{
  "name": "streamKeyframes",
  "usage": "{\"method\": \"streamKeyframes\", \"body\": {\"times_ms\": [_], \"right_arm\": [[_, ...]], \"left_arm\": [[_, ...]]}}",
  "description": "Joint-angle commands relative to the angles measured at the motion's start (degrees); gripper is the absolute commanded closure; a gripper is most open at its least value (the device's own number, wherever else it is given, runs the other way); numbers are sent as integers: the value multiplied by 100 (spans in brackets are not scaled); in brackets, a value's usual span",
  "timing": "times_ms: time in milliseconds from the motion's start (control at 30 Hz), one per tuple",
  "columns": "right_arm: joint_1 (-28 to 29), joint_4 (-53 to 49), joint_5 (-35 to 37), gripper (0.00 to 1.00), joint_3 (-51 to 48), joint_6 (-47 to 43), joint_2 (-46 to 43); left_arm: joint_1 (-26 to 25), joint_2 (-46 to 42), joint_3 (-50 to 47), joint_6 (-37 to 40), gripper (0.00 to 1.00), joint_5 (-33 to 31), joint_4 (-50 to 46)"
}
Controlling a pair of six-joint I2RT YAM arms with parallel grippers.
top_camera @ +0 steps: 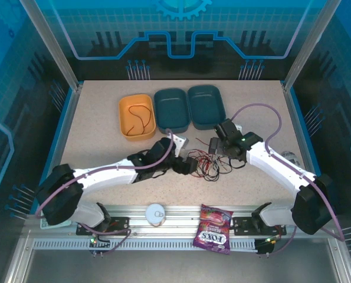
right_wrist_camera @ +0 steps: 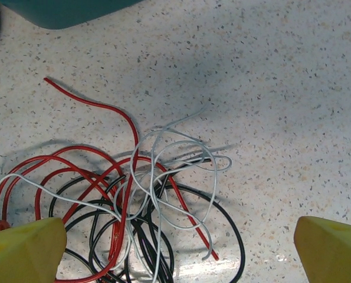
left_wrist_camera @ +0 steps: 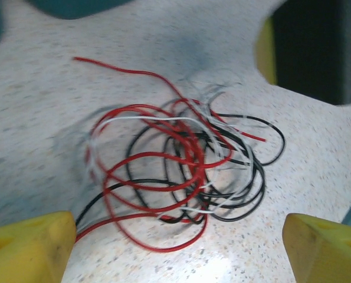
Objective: Untangle the cables
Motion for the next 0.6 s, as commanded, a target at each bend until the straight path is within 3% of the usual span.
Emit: {"method": "streamKeyframes", "body": {"times_ms": [0,200,333,467,567], "right_arm": [[-149,-221,-89,0,-119,258,-127],[-329,-160,-234,0,-276,255,-371],[-422,-126,-201,0,-430,359,-627],[-473,58,-251,0,-687,405,-851],[-504,160,-297,0,-771,400,-975]], "left_arm": [[-82,337,411,737,12,400,213],[-90,925,996,1585,17,404,-559],[-93,1206,1190,1891,34,184,-806],[-91,1498,1484,1979,43,-95,-1175],[-91,1639,1582,1996,43,-210,-1274]]}}
